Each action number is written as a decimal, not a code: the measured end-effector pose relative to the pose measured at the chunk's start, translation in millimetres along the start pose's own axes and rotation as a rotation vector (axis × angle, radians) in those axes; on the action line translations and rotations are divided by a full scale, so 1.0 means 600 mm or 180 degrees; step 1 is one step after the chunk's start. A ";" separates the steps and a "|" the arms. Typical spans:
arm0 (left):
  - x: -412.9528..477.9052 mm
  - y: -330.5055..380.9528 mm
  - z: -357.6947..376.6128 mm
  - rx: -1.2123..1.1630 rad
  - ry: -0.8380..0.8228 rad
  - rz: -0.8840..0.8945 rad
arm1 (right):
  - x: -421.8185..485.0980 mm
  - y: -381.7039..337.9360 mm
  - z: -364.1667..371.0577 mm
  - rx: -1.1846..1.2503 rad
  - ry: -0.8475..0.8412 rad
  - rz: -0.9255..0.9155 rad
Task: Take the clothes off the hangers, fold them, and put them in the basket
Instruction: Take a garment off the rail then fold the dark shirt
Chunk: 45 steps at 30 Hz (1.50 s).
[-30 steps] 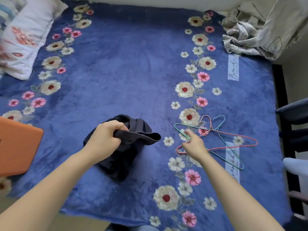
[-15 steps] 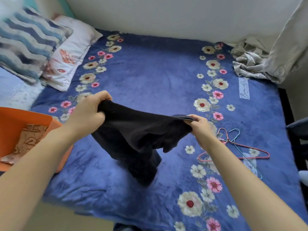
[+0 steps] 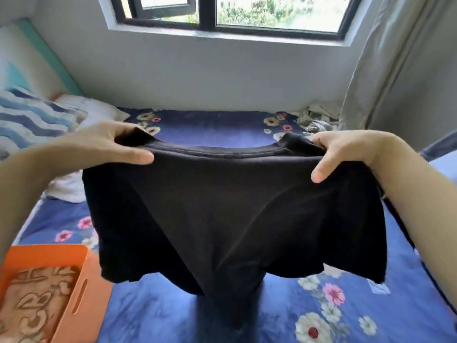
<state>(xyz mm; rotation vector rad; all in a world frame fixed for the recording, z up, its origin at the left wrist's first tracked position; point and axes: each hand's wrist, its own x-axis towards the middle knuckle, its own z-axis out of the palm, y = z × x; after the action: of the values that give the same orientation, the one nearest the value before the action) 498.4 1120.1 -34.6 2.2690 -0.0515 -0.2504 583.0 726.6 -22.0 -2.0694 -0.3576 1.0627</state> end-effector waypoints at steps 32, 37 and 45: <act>0.156 -0.425 0.135 0.1961 0.2017 0.0874 | 0.297 0.241 0.086 -0.0478 0.3812 -0.0162; 0.072 -0.566 0.325 0.2334 0.0980 0.0477 | 0.343 0.441 0.235 -0.0965 0.2716 0.1130; -0.053 -0.646 0.519 0.2856 0.0253 -0.0254 | 0.348 0.631 0.423 -0.2730 0.1455 0.1244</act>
<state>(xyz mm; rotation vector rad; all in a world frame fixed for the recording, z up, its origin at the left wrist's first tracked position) 388.3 1144.0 -519.8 3.1762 -0.0347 -0.1977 476.8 717.3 -511.5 -3.1666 -0.1846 0.6413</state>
